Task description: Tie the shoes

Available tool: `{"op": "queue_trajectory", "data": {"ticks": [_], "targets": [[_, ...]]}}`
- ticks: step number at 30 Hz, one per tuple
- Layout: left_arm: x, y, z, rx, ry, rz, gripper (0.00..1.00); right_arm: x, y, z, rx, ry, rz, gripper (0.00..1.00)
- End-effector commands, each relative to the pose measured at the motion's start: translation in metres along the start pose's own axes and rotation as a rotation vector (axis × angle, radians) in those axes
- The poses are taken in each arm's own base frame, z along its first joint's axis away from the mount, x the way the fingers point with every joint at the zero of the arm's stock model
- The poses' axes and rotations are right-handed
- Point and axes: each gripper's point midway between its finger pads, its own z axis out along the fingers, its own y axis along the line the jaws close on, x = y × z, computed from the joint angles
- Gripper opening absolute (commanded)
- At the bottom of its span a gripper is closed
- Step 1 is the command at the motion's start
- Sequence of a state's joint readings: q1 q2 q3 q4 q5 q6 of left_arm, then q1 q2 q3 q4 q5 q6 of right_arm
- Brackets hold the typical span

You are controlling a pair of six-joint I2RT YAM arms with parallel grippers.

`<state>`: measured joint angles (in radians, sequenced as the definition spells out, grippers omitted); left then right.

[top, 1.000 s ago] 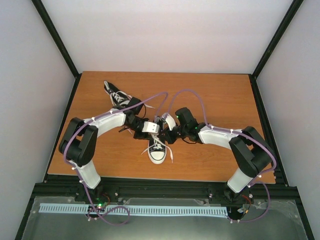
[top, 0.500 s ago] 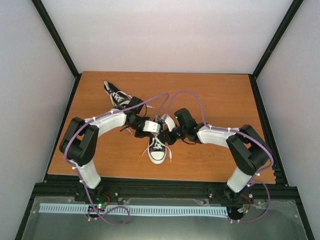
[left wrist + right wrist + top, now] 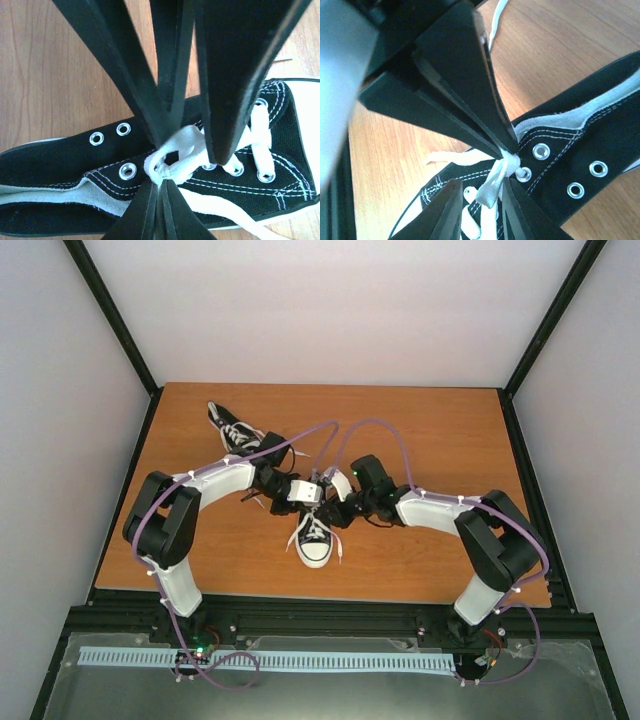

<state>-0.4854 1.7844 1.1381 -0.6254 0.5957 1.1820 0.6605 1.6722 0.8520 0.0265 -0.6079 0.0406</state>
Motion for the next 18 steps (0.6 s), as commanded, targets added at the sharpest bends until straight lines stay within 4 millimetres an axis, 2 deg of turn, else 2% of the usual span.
{"op": "queue_trajectory", "data": {"ticks": [1, 7, 10, 14, 18], "targets": [[-0.018, 0.004, -0.005, 0.011, -0.051, -0.006, 0.05, -0.022, 0.003, -0.018, -0.014, -0.075, -0.035, 0.3], [-0.015, -0.001, -0.005, 0.022, -0.039, -0.019, 0.03, -0.031, -0.007, -0.04, -0.031, -0.136, -0.004, 0.39], [-0.017, -0.003, -0.007, 0.025, -0.048, -0.023, 0.04, -0.033, -0.017, -0.044, -0.022, -0.155, 0.028, 0.38], [-0.016, -0.005, -0.006, 0.031, -0.052, -0.025, 0.09, -0.024, -0.034, -0.025, -0.003, -0.081, 0.078, 0.22], [-0.01, -0.003, -0.004, 0.009, -0.032, -0.02, 0.17, -0.018, -0.026, -0.006, -0.05, -0.036, 0.052, 0.19]]}}
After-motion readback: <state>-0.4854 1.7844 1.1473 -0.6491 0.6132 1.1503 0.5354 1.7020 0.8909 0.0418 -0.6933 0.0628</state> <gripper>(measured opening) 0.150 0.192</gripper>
